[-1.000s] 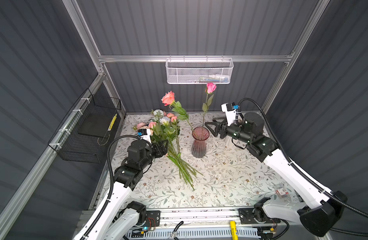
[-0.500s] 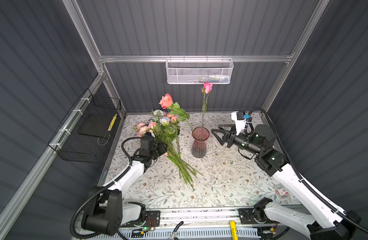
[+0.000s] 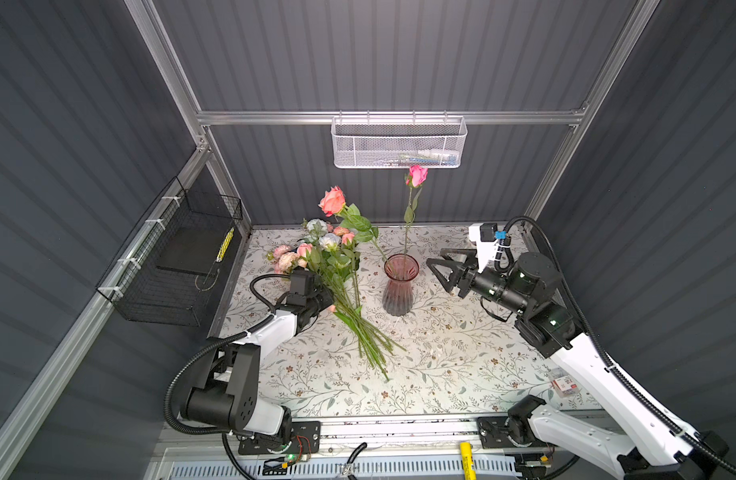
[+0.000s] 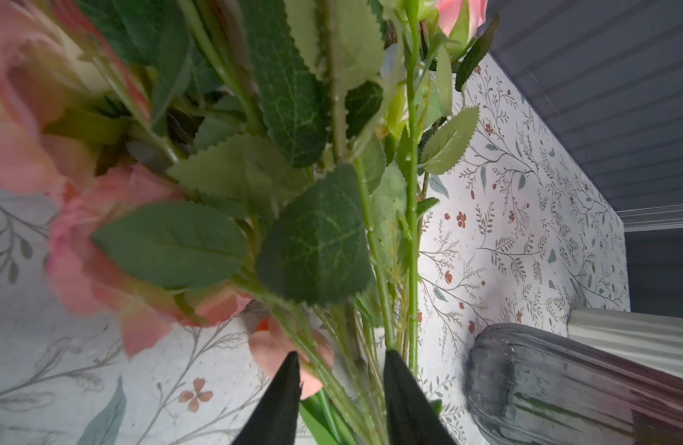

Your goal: Arrange the flowers into the vase

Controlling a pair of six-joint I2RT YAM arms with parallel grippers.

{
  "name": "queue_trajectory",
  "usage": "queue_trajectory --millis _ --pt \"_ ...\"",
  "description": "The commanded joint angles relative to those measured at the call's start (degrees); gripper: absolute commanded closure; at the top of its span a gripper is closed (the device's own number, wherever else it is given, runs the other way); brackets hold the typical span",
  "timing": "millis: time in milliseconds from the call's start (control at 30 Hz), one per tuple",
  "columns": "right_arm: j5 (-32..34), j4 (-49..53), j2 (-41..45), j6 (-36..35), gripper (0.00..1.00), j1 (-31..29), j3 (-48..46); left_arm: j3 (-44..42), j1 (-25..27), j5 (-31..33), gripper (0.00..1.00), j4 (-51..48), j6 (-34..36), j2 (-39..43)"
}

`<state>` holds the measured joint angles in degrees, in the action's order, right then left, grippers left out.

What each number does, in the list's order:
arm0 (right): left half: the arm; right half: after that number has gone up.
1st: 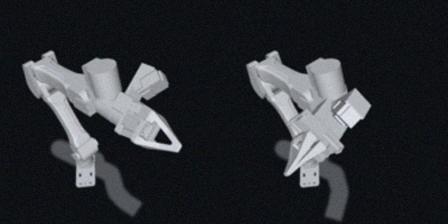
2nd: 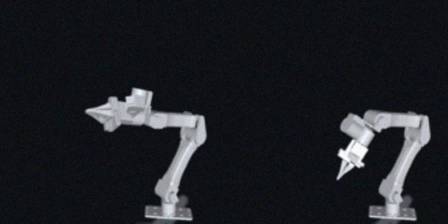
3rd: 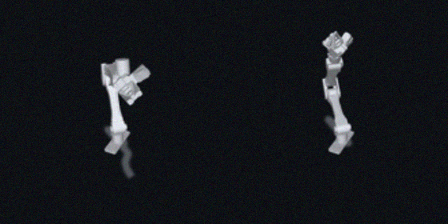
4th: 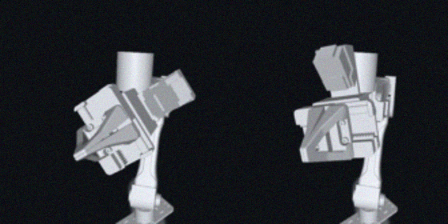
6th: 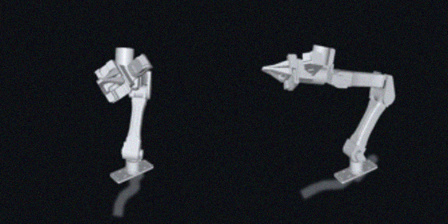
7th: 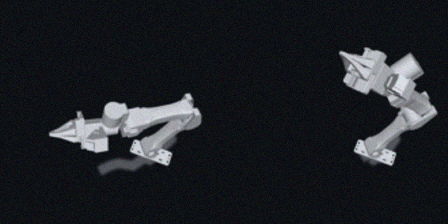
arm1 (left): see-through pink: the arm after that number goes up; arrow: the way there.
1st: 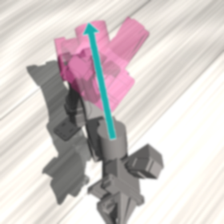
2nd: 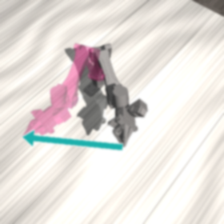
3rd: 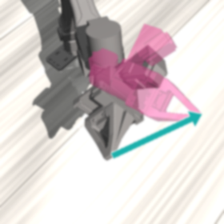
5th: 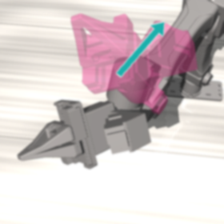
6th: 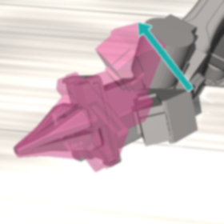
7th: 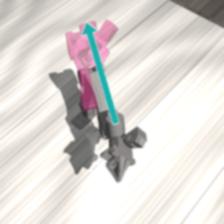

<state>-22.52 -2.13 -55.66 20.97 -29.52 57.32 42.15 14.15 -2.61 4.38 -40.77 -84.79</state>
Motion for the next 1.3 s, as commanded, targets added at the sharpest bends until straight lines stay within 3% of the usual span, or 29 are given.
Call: queue_trajectory --millis 0,100,233,367,533,633,1067,1267 --pt "0.1 -0.8 0.6 -0.4 0.29 0.1 -0.5 2.1 -0.4 3.2 0.66 0.7 0.8 -0.9" --pt "0.0 -0.9 0.6 -0.4 0.29 0.1 -0.5 2.9 -0.4 3.7 0.67 1.4 0.9 -1.7" --pt "-0.1 -0.9 0.5 -0.4 0.29 0.1 -0.4 4.3 -0.4 4.4 0.78 1.3 1.2 -3.2" --pt "-0.4 -0.8 0.3 -0.3 0.29 0.2 -0.3 5.2 -0.4 4.6 0.84 1.5 1.6 -5.1" --pt "-0.2 -0.7 0.5 -0.5 0.30 0.3 0.1 5.4 -0.4 3.8 0.99 2.9 1.3 -4.5" --pt "-0.3 -0.7 0.5 -0.5 0.29 0.3 0.2 5.6 -0.4 3.5 1.00 3.1 0.9 -3.3" --pt "-1.2 -0.9 1.0 0.2 0.29 0.3 0.2 2.1 -0.4 2.6 1.00 0.3 -0.8 15.6" --pt "-6.0 -1.3 1.5 -0.2 0.24 0.3 0.7 6.6 -0.1 1.6 1.00 -11.9 2.3 27.1"
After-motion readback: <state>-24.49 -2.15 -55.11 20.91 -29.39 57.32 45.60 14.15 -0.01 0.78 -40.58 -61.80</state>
